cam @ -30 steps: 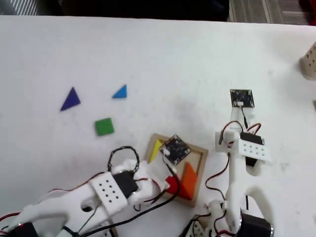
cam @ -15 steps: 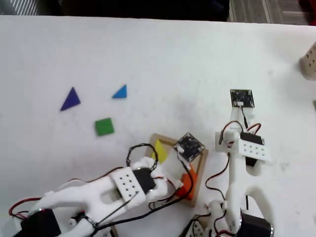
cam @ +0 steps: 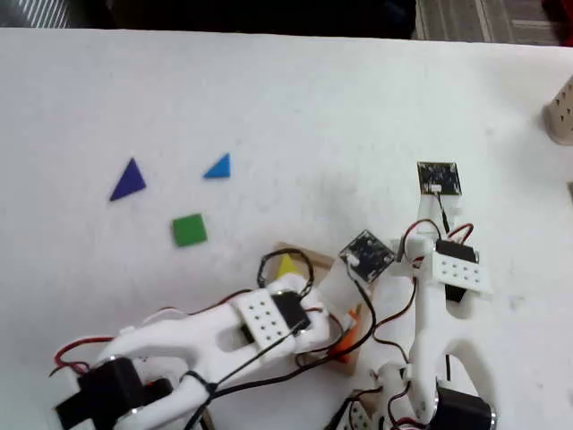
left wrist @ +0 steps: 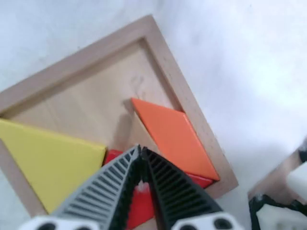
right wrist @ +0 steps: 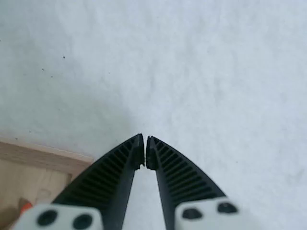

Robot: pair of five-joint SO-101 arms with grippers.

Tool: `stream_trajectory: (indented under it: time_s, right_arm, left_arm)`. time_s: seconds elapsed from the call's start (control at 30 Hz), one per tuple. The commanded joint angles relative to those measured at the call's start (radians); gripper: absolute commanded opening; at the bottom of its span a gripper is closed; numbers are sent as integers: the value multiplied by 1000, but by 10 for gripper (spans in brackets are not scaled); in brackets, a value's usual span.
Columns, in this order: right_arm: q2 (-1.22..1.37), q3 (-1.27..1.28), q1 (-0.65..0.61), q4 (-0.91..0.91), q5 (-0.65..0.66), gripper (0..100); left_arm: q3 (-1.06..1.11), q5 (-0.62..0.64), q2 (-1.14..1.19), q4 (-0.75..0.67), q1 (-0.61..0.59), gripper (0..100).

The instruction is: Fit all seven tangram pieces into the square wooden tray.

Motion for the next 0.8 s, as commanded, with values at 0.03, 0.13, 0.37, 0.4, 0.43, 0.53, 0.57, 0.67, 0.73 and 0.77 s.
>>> stream_trajectory:
  time_s: [0.03, 0.13, 0.37, 0.4, 0.43, 0.53, 0.57, 0.67, 0.73, 0.77]
  right_arm:
    - [-22, -26, -7, -12, 8, 18]
    - [-22, -26, -7, -12, 8, 18]
    - [-22, -26, -7, -12, 9, 18]
    - [-22, -28, -7, -12, 9, 18]
    - [-22, -28, -7, -12, 9, 18]
    - [-22, -28, -7, -12, 9, 18]
    - [-22, -28, -8, -12, 9, 18]
    - [-22, -28, -10, -12, 9, 18]
    - [-22, -28, -10, -12, 9, 18]
    - [-22, -28, -10, -12, 9, 18]
  left_arm:
    - [-64, -61, 35, -8, 13, 22]
    - [-68, -98, 30, -8, 13, 22]
    - [-64, -98, -28, 3, -7, 22]
    - [-63, -98, -62, 18, -18, 22]
    - [-63, -98, -99, 46, -28, 22]
    - [-60, -98, -214, 121, -51, 22]
    - [-51, -98, -248, 138, -56, 22]
    - [9, -98, -300, 141, -54, 22]
    - [54, -98, -291, 127, -53, 22]
    - [77, -98, -278, 112, -53, 22]
